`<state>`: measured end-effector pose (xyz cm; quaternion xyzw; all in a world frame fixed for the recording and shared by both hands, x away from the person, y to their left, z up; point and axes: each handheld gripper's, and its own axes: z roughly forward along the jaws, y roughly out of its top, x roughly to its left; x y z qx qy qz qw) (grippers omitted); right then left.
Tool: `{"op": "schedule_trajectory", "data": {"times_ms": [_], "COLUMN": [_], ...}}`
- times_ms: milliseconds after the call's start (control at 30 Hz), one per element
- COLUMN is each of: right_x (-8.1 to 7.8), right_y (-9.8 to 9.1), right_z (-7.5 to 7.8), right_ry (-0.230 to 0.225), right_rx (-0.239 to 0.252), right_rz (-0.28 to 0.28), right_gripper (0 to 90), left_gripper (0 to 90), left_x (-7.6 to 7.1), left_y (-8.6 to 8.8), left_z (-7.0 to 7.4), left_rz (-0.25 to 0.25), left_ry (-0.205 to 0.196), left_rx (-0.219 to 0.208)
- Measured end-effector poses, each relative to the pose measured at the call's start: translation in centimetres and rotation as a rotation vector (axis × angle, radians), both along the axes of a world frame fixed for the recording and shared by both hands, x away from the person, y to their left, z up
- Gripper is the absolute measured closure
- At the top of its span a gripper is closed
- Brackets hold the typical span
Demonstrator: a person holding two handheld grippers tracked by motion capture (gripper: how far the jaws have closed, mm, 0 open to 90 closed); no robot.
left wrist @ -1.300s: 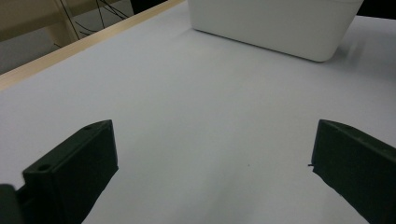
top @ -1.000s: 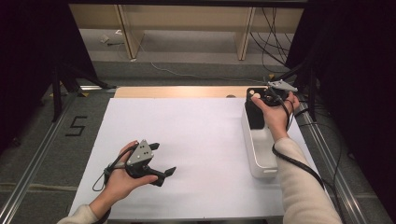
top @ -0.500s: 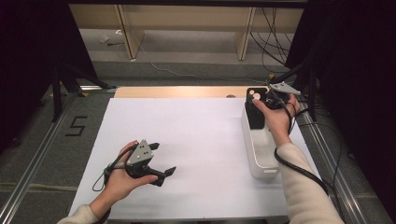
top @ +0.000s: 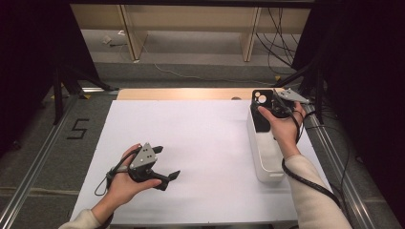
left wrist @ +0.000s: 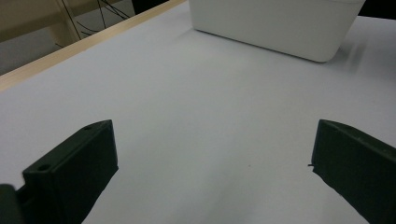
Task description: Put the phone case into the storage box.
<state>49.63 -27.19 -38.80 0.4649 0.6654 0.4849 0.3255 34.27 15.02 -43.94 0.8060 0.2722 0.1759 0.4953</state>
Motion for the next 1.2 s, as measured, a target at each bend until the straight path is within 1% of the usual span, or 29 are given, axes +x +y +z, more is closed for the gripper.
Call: {"op": "schedule_trajectory", "data": {"times_ms": [267, 700, 1200], "right_x": [-1.2, -2.6, -4.1], "right_y": [0.7, 1.6, 2.8], "right_z": [0.1, -0.3, 0.0], "right_ry": [0.002, -0.006, -0.021], "right_rx": [0.011, 0.013, 0.019], "right_rz": [0.052, 0.098, 0.163], "right_gripper": [14.3, 15.6, 15.9], "left_gripper": [0.0, 0.0, 0.0], "left_x": [0.0, 0.0, 0.0], "left_y": [0.0, 0.0, 0.0], "left_z": [0.0, 0.0, 0.0], "left_rz": [0.000, 0.000, 0.000], "left_ry": [0.001, 0.002, 0.001], "left_rx": [-0.001, -0.001, 0.001]}}
